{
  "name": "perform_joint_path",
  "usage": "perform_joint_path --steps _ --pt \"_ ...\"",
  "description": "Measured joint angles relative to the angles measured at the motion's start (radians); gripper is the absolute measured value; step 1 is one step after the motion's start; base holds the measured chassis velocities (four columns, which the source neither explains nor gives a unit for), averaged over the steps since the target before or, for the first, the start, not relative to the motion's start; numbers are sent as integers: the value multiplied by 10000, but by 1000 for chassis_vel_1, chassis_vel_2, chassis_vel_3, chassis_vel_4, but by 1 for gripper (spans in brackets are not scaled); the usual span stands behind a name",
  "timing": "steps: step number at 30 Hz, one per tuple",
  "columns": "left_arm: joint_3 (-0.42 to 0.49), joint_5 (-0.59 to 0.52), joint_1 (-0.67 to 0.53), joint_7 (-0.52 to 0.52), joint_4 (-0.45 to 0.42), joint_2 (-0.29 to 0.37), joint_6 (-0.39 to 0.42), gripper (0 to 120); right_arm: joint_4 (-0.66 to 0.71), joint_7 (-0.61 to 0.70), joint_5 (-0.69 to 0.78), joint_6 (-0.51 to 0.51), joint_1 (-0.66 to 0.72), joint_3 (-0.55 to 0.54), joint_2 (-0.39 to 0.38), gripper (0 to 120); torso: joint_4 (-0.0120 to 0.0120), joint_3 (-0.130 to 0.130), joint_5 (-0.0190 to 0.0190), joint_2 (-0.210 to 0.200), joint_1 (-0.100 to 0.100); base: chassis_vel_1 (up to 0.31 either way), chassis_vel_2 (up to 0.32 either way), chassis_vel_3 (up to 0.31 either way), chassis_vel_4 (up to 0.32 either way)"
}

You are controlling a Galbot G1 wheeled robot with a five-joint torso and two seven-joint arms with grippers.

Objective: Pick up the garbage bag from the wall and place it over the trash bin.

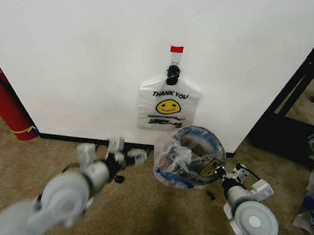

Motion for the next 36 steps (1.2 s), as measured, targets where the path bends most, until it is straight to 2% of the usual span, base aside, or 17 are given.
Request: perform_joint_path --steps 1,6,7,12,17,21,29,36 --pt "263 1115 250 420 92 3 -232 100 19 23 14 -11 -20 8 -38 0 -4 0 0 0 0 0 0 0 0" --pt "1263 3594 105 1096 580 -45 -832 100 125 28 24 -48 -113 11 -25 0 -8 1 -1 0 0 0 0 0 0" --pt "1589 4448 -68 1258 762 -105 -1058 100 148 29 17 -77 -149 14 -6 0 -7 1 -4 0 0 0 0 0 0" --pt "2002 5481 -562 1544 1023 -47 -1296 100 217 26 -18 -110 -250 14 -19 0 -8 1 -2 0 1 0 0 0 0" --pt "2211 5575 -822 1645 1208 122 -1330 97 252 25 -47 -137 -258 -37 -13 0 -6 2 -2 0 2 0 0 0 0" --pt "2311 4998 -793 1650 1200 81 -1117 84 254 15 -197 -139 -256 -140 100 0 -4 2 -3 0 2 0 0 0 0" --pt "2365 4002 -1043 1372 1356 -128 -662 81 254 -6 -271 -138 -254 -198 162 0 -5 2 -2 0 2 0 0 0 0" --pt "2503 3748 -1224 1196 1742 -237 -533 53 347 -27 -268 -121 -279 -199 186 0 -5 2 -1 0 2 0 0 0 0"
